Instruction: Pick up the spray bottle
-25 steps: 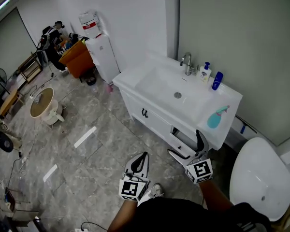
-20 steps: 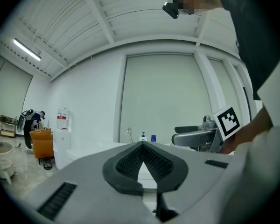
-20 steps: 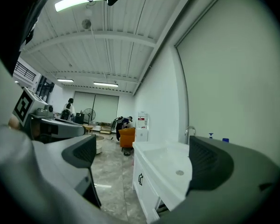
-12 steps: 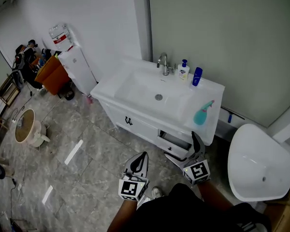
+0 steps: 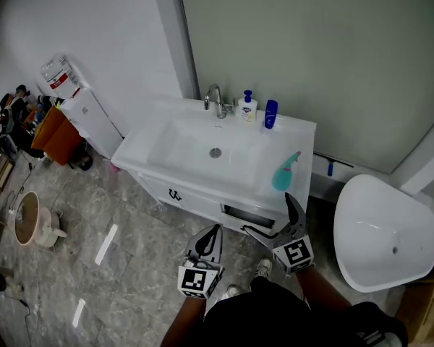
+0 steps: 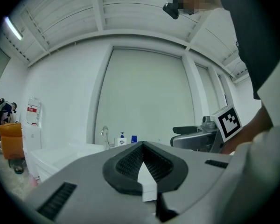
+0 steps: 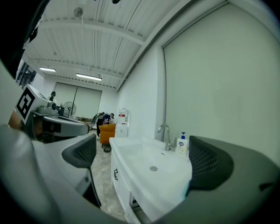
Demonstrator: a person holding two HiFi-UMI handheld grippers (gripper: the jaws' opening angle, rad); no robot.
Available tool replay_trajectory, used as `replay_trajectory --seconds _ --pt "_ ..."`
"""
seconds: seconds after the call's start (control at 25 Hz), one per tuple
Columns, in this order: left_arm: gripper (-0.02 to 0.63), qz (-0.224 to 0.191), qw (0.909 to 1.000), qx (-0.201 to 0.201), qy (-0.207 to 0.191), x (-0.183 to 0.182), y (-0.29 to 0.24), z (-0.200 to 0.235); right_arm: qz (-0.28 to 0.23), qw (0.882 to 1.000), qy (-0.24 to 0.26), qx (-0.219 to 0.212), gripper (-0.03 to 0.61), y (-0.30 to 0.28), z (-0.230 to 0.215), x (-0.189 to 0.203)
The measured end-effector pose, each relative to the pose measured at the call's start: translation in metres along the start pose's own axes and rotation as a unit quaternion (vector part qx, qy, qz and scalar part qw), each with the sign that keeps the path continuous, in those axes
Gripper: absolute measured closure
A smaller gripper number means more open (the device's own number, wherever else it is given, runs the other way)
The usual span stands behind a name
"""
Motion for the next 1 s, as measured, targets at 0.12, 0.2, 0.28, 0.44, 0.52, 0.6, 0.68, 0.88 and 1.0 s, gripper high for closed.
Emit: replay_trajectory --seconds 0.12,0.2,0.28,0.44,0.52,0.6,0.68,0.88,1.0 --pt "0.617 0.004 0.9999 0.009 0.003 0.006 -0.025 0.0 0.007 1.0 0.007 0.007 -0.014 -0.006 -0.022 0.004" --pt "0.617 0.006 0.9998 0.017 0.005 0.009 -0.042 -0.001 0.011 1.0 0.005 0.017 -0.013 -0.008 -0.037 0.008" --pt "0.617 0.009 0.9996 0.026 0.005 0.012 -0.06 -0.001 0.013 1.0 0.001 0.027 -0.012 -0.012 -0.054 0.012" --pt "0.617 0.01 0.9991 0.04 0.007 0.017 -0.093 -0.004 0.021 0.998 -0.006 0.051 -0.012 -0.015 -0.089 0.021" --pt "0.617 0.015 0.9989 0.045 0.007 0.021 -0.108 -0.006 0.023 0.998 -0.008 0.06 -0.012 -0.015 -0.105 0.026" --pt "0.617 0.015 0.9987 0.049 0.006 0.025 -0.123 -0.008 0.023 0.998 -0.008 0.065 -0.012 -0.016 -0.119 0.029" --pt "0.617 0.014 0.9984 0.054 0.006 0.026 -0.137 -0.013 0.024 0.997 -0.011 0.071 -0.012 -0.016 -0.132 0.033" --pt "0.617 0.017 0.9977 0.066 0.001 0.032 -0.171 -0.019 0.032 0.996 -0.021 0.078 -0.012 -0.017 -0.158 0.046" --pt "0.617 0.017 0.9979 0.063 -0.002 0.035 -0.186 -0.021 0.034 0.997 -0.021 0.073 -0.012 -0.017 -0.167 0.053"
Point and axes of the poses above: the fingertips, and each gripper's own axes: y backward along the fingers, z to its left, x out of its underside, the point moved 3 cm from there along y, backward along the fingers, and after that the axes turned 11 degrees about -z, right-handed, at the moved point
